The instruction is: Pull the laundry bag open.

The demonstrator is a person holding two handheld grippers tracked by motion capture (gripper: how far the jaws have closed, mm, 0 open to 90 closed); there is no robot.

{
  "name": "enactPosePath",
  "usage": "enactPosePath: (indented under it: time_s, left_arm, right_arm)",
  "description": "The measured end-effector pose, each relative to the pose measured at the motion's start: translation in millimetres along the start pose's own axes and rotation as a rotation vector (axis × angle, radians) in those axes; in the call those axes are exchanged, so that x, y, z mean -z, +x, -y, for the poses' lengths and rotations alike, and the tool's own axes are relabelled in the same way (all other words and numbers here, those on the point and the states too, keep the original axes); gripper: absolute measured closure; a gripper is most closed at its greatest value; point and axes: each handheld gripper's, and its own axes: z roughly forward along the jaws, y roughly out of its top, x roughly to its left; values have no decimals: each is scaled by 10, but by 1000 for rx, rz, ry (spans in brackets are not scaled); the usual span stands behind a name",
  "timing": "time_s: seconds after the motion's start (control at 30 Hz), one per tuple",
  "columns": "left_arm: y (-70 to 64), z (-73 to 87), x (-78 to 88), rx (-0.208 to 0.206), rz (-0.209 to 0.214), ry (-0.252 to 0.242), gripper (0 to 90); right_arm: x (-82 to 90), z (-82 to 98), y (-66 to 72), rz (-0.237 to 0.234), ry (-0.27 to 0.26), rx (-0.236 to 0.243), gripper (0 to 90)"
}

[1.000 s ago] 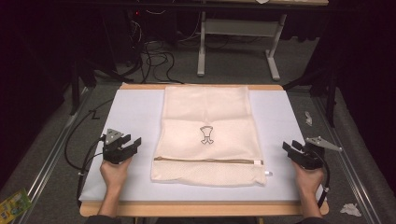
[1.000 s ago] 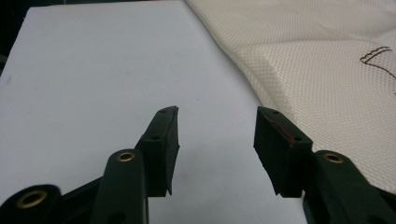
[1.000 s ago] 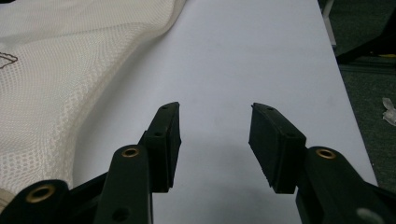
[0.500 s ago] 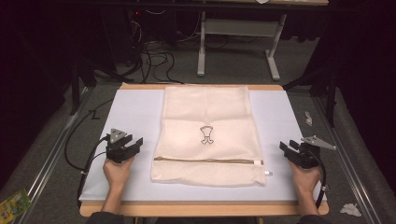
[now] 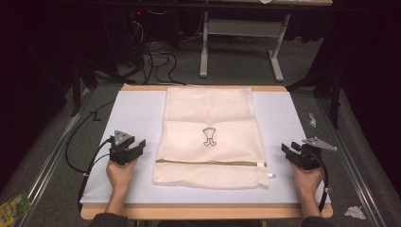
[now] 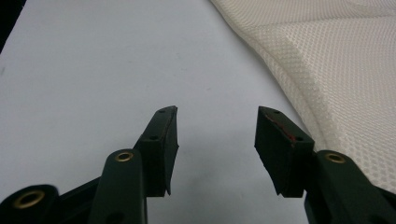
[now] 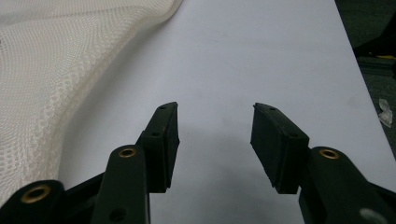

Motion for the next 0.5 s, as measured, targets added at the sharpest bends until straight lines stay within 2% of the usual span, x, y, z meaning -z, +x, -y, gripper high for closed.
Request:
enactPosePath:
  time_s: [0.5]
  left_arm:
    - [-45,35,-62,-14,-1,8,493]
  right_arm:
    - [-38,10,0,0,11,3,518]
